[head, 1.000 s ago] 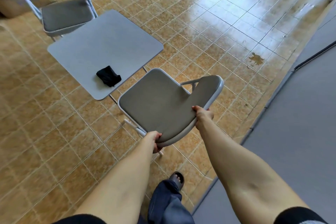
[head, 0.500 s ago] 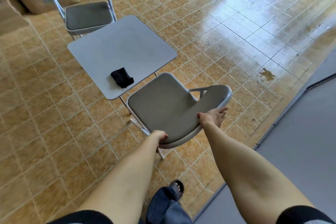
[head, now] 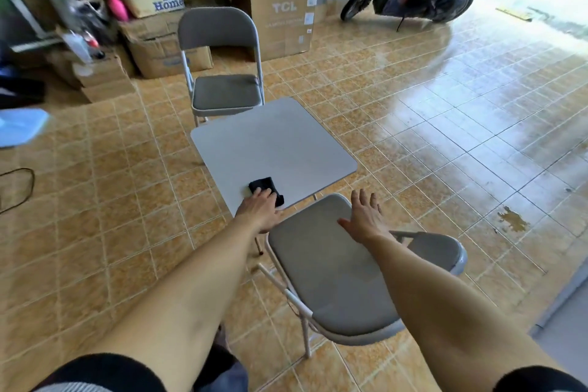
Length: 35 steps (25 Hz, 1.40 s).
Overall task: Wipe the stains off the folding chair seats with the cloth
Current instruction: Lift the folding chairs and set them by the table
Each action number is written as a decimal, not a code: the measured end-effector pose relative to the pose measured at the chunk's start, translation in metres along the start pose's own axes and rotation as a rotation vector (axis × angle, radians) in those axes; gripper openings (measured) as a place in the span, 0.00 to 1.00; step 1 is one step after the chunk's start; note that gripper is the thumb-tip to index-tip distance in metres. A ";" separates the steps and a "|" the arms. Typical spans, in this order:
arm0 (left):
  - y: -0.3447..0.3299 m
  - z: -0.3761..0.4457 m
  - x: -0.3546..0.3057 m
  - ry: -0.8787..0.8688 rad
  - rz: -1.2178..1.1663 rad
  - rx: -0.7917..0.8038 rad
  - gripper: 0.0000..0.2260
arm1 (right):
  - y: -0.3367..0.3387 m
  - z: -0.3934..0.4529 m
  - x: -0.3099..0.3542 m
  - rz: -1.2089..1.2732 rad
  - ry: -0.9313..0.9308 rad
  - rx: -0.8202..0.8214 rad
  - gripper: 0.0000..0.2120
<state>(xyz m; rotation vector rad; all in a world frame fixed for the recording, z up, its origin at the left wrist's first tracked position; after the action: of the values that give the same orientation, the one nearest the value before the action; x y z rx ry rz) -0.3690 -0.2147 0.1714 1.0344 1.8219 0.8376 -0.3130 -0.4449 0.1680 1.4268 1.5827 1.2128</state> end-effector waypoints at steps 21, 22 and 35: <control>0.324 0.242 0.315 -0.013 0.135 -0.120 0.27 | 0.126 0.289 0.416 -0.090 0.174 -0.055 0.34; 0.331 0.259 0.320 -0.014 0.135 -0.114 0.27 | 0.127 0.309 0.424 -0.091 0.175 -0.053 0.33; 0.475 0.506 0.429 -0.004 0.093 -0.071 0.27 | 0.172 0.574 0.571 -0.038 0.156 0.031 0.30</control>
<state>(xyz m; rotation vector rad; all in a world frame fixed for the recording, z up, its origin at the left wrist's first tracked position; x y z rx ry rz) 0.1146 0.4411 0.2168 1.0816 1.7392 0.9487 0.1778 0.2210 0.1916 1.3427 1.7323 1.3098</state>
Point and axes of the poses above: each hand's wrist, its own z-axis towards the middle knuckle, its own y-axis out of the back of the hand, x = y × z, the point moved 7 cm from there along z, towards the middle knuckle, and after that the axes turned 9 degrees about -z, right-handed, at the moved point
